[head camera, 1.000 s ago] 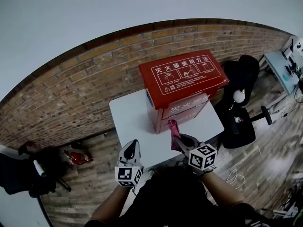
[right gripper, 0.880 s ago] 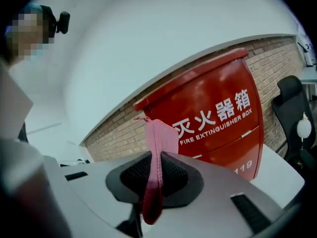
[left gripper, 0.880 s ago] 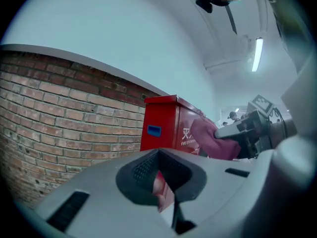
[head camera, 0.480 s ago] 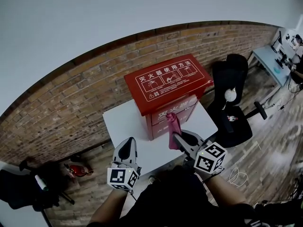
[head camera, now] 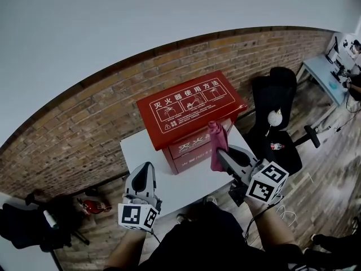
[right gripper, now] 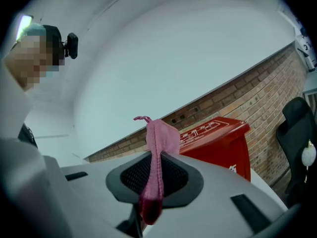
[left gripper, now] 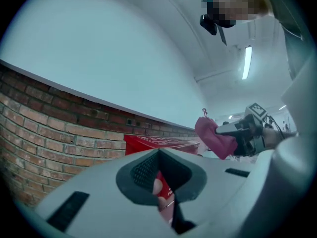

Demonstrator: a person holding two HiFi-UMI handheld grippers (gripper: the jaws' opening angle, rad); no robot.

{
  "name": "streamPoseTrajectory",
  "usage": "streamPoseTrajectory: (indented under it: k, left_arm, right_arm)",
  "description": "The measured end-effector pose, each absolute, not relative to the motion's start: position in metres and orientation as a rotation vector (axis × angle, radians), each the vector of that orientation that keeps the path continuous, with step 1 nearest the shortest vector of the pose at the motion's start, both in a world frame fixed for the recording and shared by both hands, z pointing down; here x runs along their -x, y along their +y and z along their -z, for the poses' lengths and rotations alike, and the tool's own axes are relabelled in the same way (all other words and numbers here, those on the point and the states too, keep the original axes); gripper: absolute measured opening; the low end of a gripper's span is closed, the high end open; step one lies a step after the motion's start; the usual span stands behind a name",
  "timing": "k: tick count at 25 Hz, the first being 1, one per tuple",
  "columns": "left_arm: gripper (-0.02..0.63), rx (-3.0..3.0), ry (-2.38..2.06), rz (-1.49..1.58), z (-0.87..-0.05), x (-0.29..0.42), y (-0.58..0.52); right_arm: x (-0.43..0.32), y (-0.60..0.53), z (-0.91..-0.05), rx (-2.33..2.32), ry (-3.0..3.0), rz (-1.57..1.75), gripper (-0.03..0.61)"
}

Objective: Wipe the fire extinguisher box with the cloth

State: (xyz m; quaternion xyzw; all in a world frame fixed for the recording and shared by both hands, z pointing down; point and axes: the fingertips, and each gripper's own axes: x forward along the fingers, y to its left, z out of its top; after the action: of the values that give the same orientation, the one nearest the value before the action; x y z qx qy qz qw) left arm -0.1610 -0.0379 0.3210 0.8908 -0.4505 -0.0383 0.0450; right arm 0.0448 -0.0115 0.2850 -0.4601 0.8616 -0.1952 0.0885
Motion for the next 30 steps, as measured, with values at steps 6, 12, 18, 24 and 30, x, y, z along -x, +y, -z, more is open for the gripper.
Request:
streamPoseTrajectory:
  k: [6,12,18,24,30]
  left_arm:
    - [0.025,-2.685,-1.523,0.096,-0.32,0.151,-0.064]
    - [0.025,-2.671,-1.622,0.104,-0.313,0.135,-0.072]
    - [0.058,-2.673,-1.687,0.077,-0.311,0.123,-0.079]
    - [0.066,-2.553,-1.792,0.022,-0.321,0.141,-0.072]
    - [0.066,-2.627,-1.758,0.027,-0.324,0.151,-0.08]
  right_arm:
    - [-0.1,-0.05,-0.24,1.3,2.604,0.51,0.061]
    - [-0.148,-0.107,-0.214,1.248,2.674,0.463,0.061]
    - [-0.177,-0.158,-0.206,1.201,2.709,0.447,0.061]
    - [-0.188,-0.2,-0.219,1.299,2.791,0.405,0.061]
    - [-0.204,-0.24,-0.24,1.722,3.025,0.284,0.061]
